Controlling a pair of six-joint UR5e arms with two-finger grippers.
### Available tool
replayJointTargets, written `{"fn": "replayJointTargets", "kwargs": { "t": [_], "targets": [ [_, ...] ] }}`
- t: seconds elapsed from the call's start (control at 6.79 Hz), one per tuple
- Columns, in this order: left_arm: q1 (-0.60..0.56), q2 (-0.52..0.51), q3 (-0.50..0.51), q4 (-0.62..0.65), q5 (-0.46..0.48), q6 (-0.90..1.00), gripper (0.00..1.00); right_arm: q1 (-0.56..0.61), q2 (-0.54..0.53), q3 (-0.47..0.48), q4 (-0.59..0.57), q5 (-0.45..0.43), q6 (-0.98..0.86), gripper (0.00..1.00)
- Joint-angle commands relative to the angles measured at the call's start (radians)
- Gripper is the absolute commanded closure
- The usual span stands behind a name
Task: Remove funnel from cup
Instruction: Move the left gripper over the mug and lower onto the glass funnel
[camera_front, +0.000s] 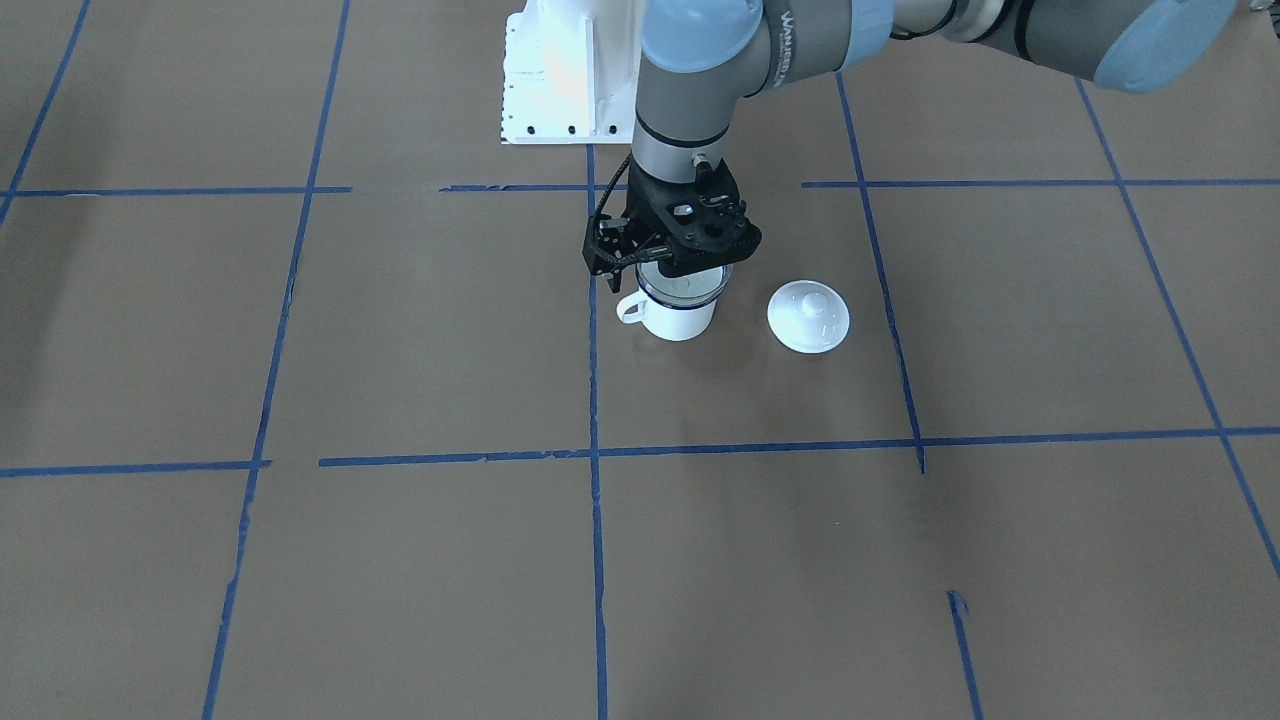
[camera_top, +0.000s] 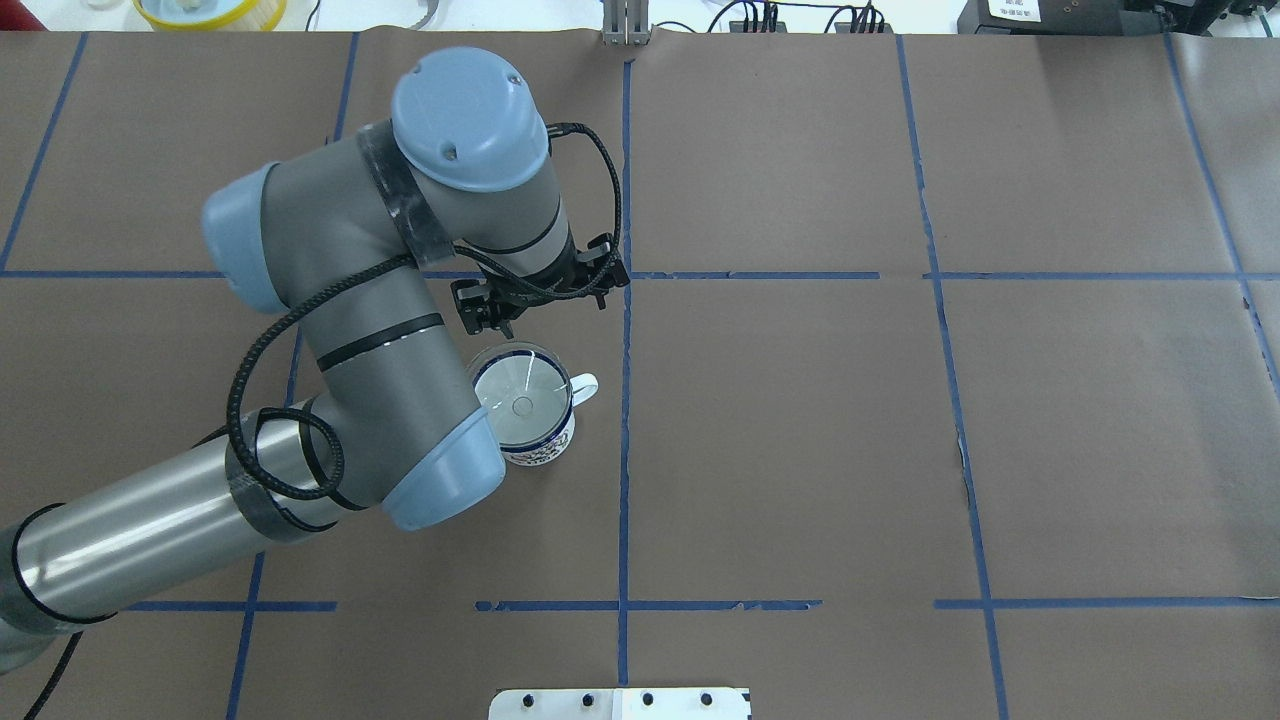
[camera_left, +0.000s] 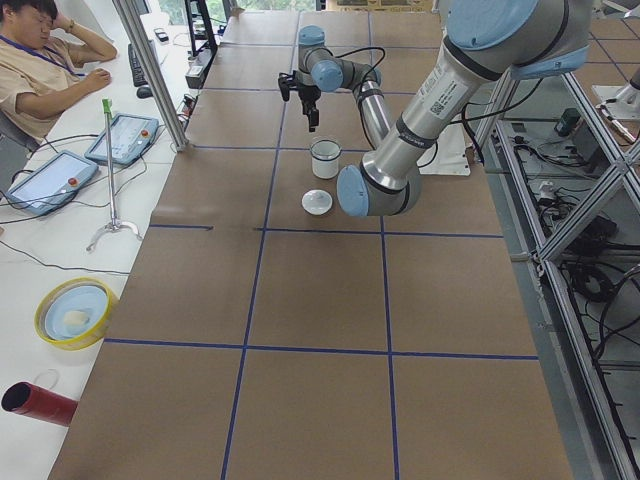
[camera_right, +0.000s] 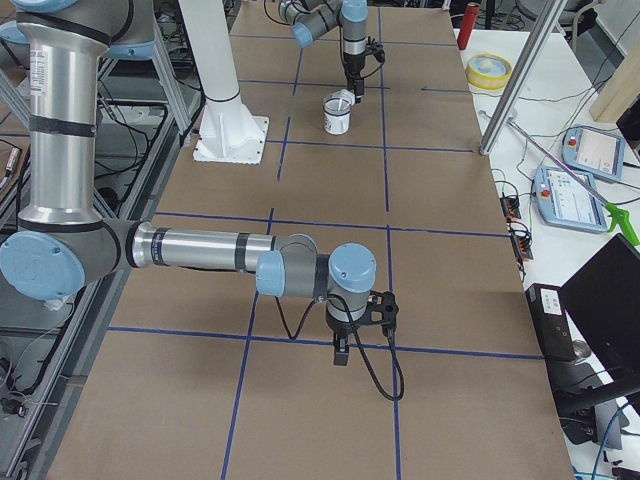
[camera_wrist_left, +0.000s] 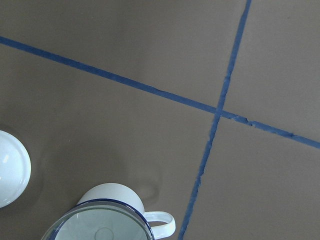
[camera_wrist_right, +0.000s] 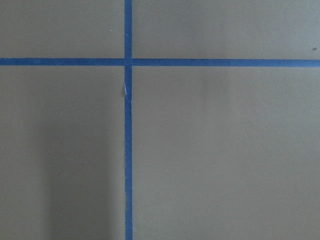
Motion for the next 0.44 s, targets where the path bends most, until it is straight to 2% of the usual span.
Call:
{"fn": "replayJointTargets", "kwargs": {
  "t": [0.0,0.29],
  "targets": [
    [0.042,0.003,0.034,-0.001,0.026,-0.001,0.08,0.000,0.000,0.000,0.000,0.000,0.000,0.00],
    [0.064,0.009,0.047,-0.006,0.024,0.003,0.13,0.000,0.000,0.000,0.000,0.000,0.000,0.00]
  ]
}}
